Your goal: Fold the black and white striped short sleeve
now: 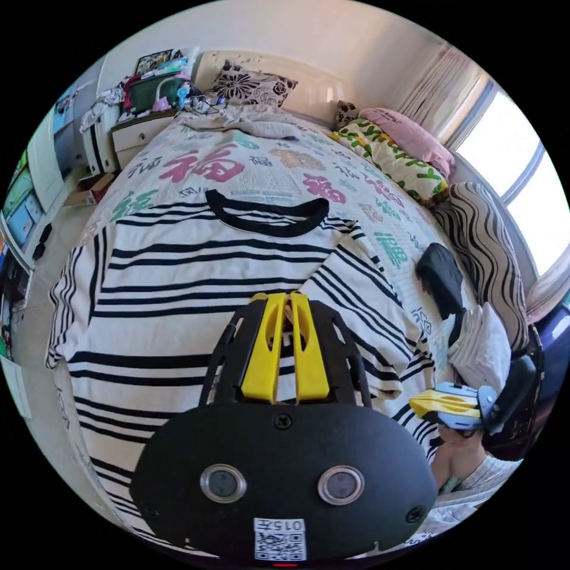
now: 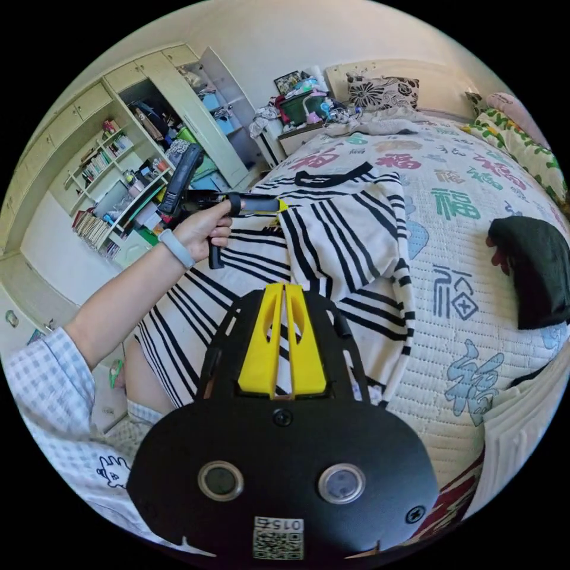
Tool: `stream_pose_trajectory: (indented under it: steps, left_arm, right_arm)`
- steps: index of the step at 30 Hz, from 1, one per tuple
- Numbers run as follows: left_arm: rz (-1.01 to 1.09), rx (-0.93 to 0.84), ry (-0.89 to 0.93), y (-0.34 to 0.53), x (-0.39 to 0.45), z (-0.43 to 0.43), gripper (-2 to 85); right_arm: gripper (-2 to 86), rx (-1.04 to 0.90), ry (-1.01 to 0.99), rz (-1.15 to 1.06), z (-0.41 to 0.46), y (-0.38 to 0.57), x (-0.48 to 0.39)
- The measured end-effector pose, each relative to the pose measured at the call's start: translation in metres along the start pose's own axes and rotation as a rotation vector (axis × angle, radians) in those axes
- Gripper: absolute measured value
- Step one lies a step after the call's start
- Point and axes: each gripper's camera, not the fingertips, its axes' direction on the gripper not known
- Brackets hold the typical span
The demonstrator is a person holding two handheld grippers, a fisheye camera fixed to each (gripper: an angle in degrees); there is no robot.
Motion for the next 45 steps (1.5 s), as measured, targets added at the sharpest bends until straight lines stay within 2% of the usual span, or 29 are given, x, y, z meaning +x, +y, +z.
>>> stream_pose_trajectory:
  steps: [5, 10, 15, 18, 20, 23, 25, 27, 32, 36, 39, 45]
  left_arm:
    - [0.078, 0.069, -0.034, -0.028, 0.014, -0.025, 8.3]
    - [0.18, 0.023, 0.067, -0.058, 0.06, 0.017, 8.4]
    - [0.199, -0.052, 0.182, -0.086, 0.101, 0.072, 7.5]
    - [0.179, -0.096, 0.105, -0.103, 0.109, 0.093, 5.9]
    - [0.252, -0.118, 0.07, -0.109, 0.114, 0.097, 5.1]
    - [0.226, -0.13, 0.11, -0.112, 0.109, 0.08, 5.1]
    - [0.282, -0.096, 0.168, -0.101, 0.109, 0.051, 5.7]
    - [0.388, -0.081, 0.166, -0.069, 0.114, 0.004, 6.8]
    - [0.477, -0.067, 0.176, 0.023, 0.125, -0.069, 8.4]
    - [0.514, -0.05, -0.031, 0.05, 0.136, -0.071, 8.1]
    - [0.545, -0.11, -0.102, 0.049, 0.138, -0.067, 5.3]
    - [0.575, -0.05, -0.11, 0.059, 0.123, -0.126, 1.0]
  right_arm:
    - [2.2, 0.25, 0.195, 0.086, -0.038, -0.011, 0.041]
    - [1.3, 0.119, 0.237, 0.129, 0.005, -0.024, 0.067]
    - [-0.5, 0.056, 0.339, 0.031, 0.041, -0.036, 0.057]
    - [-0.6, -0.093, 0.333, 0.039, 0.061, -0.042, 0.067]
    - [-0.7, -0.106, 0.285, 0.07, 0.063, -0.044, 0.075]
    - [-0.8, -0.094, 0.217, 0.112, 0.065, -0.047, 0.086]
    - [-0.9, -0.067, 0.206, 0.129, 0.062, -0.048, 0.089]
    - [-0.8, -0.016, 0.24, 0.119, 0.058, -0.05, 0.085]
    - [1.4, 0.037, 0.239, 0.038, 0.063, -0.052, 0.068]
    - [4.9, 0.005, 0.243, -0.011, 0.089, -0.056, 0.056]
    - [4.8, -0.076, 0.285, -0.012, 0.114, -0.058, 0.053]
    - [-0.3, -0.111, 0.258, 0.011, 0.134, -0.064, 0.055]
